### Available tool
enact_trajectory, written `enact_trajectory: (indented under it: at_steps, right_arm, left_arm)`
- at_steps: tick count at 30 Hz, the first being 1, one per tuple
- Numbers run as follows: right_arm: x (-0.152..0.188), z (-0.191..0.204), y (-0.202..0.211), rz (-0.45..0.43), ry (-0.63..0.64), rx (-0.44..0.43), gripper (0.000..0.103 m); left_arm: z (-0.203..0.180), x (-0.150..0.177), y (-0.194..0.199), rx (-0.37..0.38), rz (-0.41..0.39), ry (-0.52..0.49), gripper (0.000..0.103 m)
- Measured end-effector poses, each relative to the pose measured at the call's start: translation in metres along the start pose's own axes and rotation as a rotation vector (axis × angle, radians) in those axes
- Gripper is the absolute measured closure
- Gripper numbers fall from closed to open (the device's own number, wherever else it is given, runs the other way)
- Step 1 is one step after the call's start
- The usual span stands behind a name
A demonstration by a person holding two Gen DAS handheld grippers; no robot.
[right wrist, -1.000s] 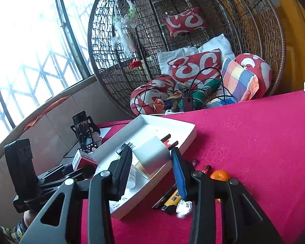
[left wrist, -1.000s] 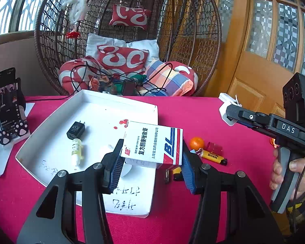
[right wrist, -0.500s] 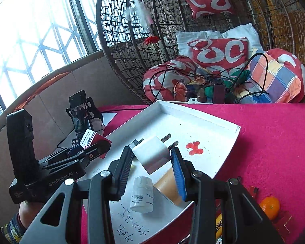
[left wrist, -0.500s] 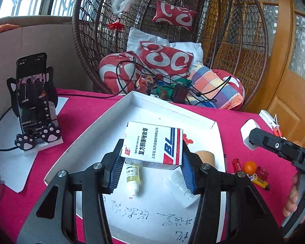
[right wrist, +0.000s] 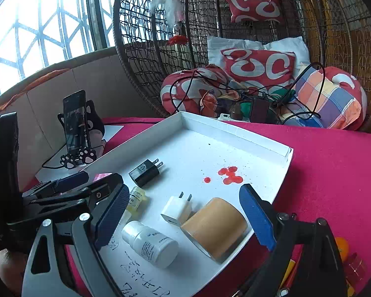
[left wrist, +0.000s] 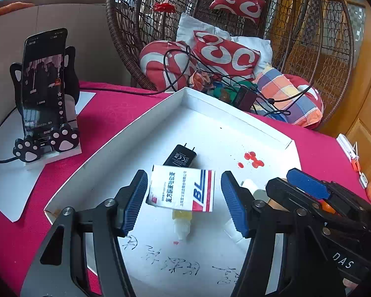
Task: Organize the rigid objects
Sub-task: 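Open both tools to drop the plug and box into the tray, then withdraw both tools from the tray toward the remaining items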
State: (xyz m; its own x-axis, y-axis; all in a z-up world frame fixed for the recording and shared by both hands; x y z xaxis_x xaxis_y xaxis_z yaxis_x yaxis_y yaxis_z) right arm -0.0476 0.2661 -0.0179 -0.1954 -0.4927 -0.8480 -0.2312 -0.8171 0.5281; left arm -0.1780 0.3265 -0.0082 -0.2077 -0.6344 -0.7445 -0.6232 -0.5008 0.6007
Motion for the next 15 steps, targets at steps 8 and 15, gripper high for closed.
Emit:
enact_trajectory:
  at_steps: [8, 15]
  right_arm:
    - [0.004, -0.012, 0.035, -0.077, -0.035, 0.028, 0.0]
    - [-0.004, -0.035, 0.074, -0.164, -0.11, 0.05, 0.0]
  left_arm:
    - [0.004, 0.005, 0.033, -0.043, -0.096, 0.015, 0.0]
    - [-0.019, 0.0, 0.077, -0.016, -0.199, -0.029, 0.0]
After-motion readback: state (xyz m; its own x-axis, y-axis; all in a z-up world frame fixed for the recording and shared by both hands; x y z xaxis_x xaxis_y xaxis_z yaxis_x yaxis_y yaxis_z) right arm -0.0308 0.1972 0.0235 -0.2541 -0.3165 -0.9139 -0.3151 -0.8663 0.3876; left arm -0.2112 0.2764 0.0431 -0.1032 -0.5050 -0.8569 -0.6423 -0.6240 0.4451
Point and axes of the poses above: each gripper's, at about its wrist camera, not at the fingertips, and y roughly against the way its jaws point, z to its left, x to its underside, the point moved 8 cm from there along -y, roughly the way its jaws point, and after that the axes turned 7 degrees about x, right-handed, at the moved point
